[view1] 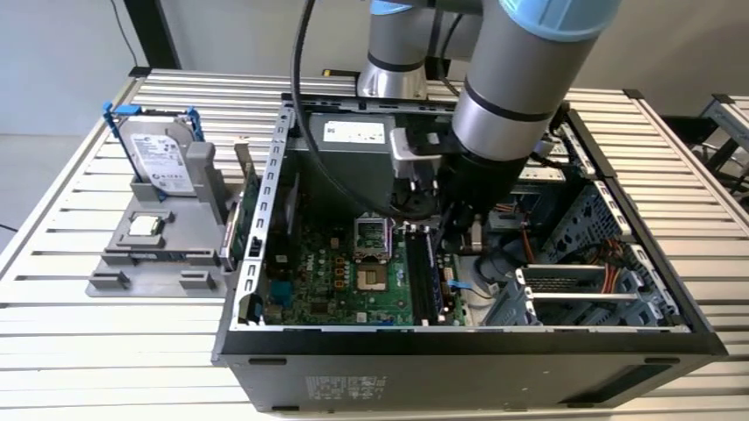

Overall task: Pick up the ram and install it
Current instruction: 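Press down the ram until it locks into place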

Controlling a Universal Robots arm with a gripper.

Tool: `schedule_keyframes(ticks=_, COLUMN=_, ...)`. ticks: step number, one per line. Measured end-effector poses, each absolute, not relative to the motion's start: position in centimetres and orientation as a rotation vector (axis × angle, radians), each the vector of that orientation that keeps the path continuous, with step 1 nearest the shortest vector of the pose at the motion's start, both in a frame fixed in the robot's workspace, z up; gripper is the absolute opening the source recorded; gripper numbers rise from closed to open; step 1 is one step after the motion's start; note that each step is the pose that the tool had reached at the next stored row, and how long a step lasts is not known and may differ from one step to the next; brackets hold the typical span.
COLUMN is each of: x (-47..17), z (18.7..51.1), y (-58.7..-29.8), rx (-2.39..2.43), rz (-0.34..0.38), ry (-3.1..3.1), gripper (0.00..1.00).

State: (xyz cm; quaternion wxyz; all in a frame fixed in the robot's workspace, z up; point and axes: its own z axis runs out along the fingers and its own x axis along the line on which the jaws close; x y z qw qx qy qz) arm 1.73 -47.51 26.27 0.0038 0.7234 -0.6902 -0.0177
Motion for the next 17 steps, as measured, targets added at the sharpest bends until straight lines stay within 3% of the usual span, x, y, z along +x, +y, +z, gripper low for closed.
schedule_keyframes(ticks=6, x=1.7, z=28.9, y=-47.5, rx=2.267, rz=-0.055, ry=-2.163, gripper=0.00)
schedule_keyframes(ticks=17, x=1.7, z=29.2, y=-47.5, rx=2.267, rz=-0.055, ry=-2.163, gripper=0.00)
